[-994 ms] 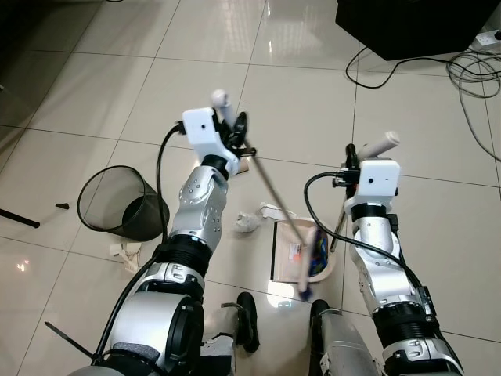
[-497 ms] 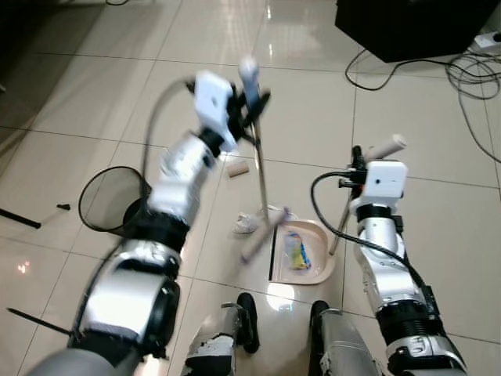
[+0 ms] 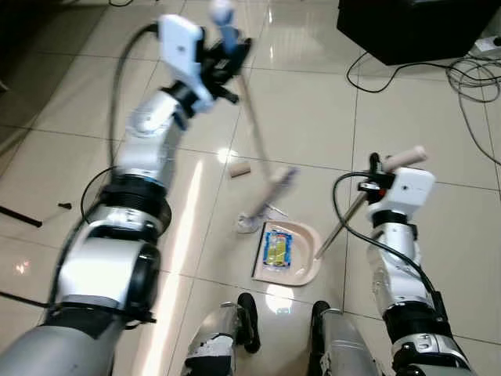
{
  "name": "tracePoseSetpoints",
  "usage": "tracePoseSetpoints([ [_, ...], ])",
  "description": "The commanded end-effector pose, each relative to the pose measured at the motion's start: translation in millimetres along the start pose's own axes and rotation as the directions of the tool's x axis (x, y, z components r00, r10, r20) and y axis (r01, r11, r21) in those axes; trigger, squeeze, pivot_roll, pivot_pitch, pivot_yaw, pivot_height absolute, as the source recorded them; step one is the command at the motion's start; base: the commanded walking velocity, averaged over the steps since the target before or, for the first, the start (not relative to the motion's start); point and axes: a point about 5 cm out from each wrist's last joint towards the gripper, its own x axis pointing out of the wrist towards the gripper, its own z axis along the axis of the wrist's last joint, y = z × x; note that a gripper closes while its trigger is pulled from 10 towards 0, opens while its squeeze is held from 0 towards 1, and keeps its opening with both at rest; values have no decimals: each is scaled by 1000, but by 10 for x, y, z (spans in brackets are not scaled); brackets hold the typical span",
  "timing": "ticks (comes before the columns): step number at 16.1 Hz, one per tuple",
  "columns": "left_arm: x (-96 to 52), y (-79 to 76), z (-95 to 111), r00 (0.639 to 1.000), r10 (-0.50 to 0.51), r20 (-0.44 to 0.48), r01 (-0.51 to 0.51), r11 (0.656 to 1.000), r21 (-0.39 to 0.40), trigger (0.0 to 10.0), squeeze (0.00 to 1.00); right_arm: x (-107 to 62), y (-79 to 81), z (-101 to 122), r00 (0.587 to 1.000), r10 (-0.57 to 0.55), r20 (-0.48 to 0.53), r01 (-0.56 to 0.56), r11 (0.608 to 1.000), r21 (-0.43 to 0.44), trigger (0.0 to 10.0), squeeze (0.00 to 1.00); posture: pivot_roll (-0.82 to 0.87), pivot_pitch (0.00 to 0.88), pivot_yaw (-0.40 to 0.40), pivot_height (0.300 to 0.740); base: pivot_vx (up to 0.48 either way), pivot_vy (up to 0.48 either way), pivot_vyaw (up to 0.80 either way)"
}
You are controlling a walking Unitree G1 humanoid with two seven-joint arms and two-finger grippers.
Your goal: Sweep floor
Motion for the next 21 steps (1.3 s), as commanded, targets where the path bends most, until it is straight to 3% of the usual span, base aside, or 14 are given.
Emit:
tracePoseSetpoints([
  [1,-3,89,115,999,27,40,-29,999,39,10000,0,-75,6,-92,999,7,-36,-5,999,36,10000,0,99,223,138,740,0,0,0],
  [2,-54,199,170,997,63,39,-64,997,38,10000,0,-90,-56,-62,1000,9,-22,-8,1000,29,10000,0,92,220,141,740,0,0,0],
  [4,-126,248,139,997,76,18,-77,996,37,10000,0,-100,-97,-26,1000,5,-9,-5,999,37,10000,0,66,209,149,740,0,0,0],
  [6,-304,277,-45,992,116,-42,-115,993,20,10000,0,-110,-163,104,999,2,32,-4,998,56,10000,0,41,189,154,740,0,0,0],
  [11,-699,341,-251,968,241,-76,-229,964,133,10000,0,-192,-381,621,993,-33,117,23,996,87,10000,0,-11,127,134,740,0,0,0],
  [14,-851,426,-281,949,303,-89,-286,945,160,10000,0,-245,-478,731,992,-58,115,49,995,84,10000,0,-15,103,126,740,0,0,0],
  [16,-918,393,-368,941,309,-137,-291,947,139,10000,0,-186,-526,826,991,-93,97,81,990,115,10000,0,-8,103,121,740,0,0,0],
  [17,-1031,306,-511,928,301,-220,-279,952,126,10000,0,-97,-543,1027,987,-102,125,87,989,117,10000,0,-7,88,119,740,0,0,0],
  [19,-1251,190,-669,900,334,-280,-314,942,114,10000,0,-1,-590,1305,975,-145,166,119,980,160,10000,0,-7,77,122,740,0,0,0],
  [21,-1415,75,-770,879,343,-332,-328,939,102,10000,0,61,-526,1521,971,-109,212,75,984,161,10000,0,-15,74,120,740,0,0,0],
])
